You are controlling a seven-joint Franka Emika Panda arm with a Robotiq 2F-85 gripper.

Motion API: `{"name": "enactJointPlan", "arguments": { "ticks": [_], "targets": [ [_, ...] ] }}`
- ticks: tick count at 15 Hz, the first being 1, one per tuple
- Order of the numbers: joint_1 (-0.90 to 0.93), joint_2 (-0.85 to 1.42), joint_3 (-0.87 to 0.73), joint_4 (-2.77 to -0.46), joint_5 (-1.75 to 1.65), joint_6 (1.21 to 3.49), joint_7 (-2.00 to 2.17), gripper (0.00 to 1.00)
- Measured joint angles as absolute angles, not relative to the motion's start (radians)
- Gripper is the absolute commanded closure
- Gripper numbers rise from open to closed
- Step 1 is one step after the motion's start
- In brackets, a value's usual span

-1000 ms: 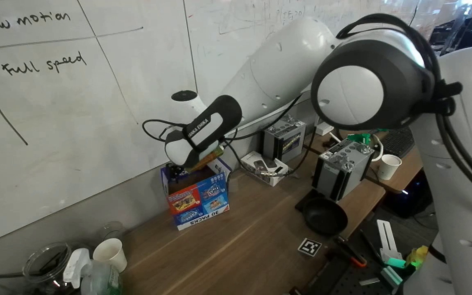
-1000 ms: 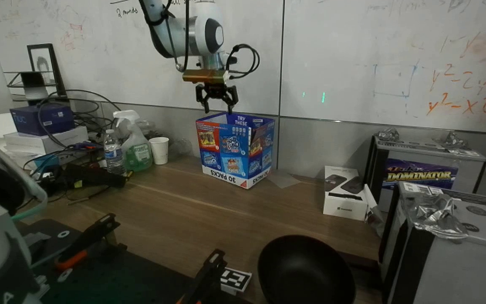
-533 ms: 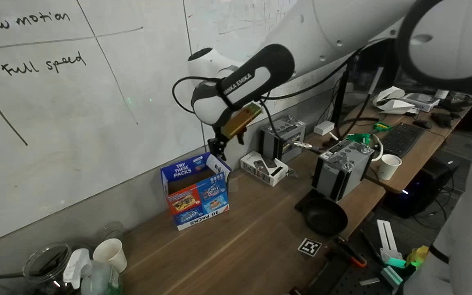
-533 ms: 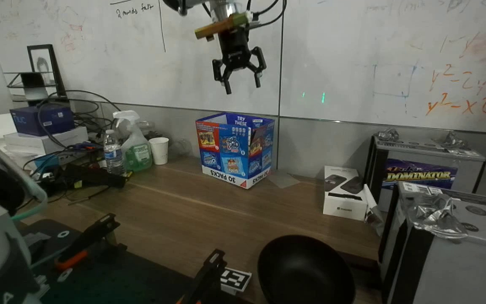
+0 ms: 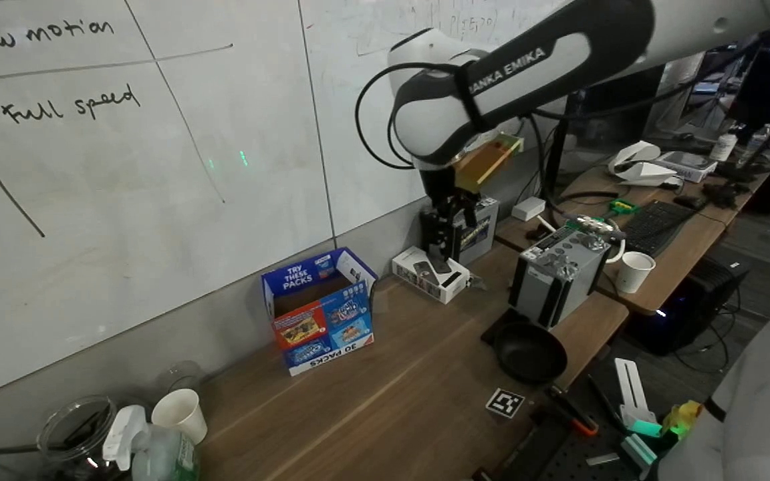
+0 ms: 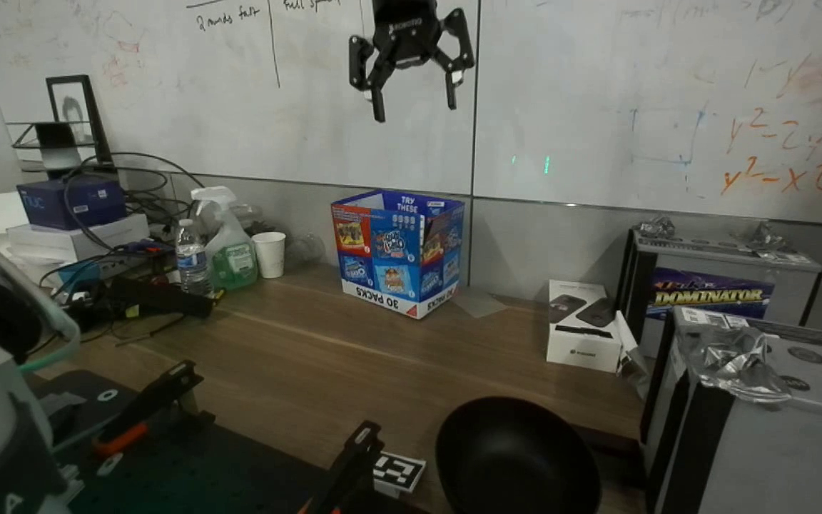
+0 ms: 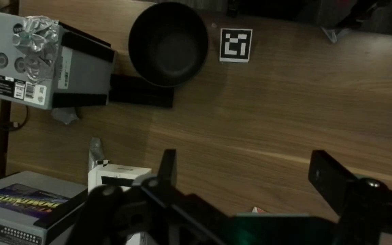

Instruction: Put the ropes in the box

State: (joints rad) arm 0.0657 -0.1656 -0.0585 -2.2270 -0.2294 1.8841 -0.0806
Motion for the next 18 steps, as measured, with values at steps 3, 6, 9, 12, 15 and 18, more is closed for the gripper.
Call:
{"name": "enactJointPlan", "arguments": {
  "ticks": [3, 6, 9, 12, 15, 18],
  "targets": [
    [0.018, -0.331, -0.087, -2.362, -0.162, 1.9, -0.156, 0.0],
    [-0.007, -0.494, -0.111, -2.491, -0.147, 1.904, -0.199, 0.0],
    [-0.017, -0.653, -0.125, -2.601, -0.147, 1.9, -0.227, 0.0],
    [-0.017, -0.783, -0.127, -2.684, -0.147, 1.888, -0.236, 0.0],
    [-0.017, -0.879, -0.127, -2.741, -0.147, 1.871, -0.236, 0.0],
    [-0.017, -0.932, -0.127, -2.767, -0.147, 1.863, -0.236, 0.0]
  ]
}}
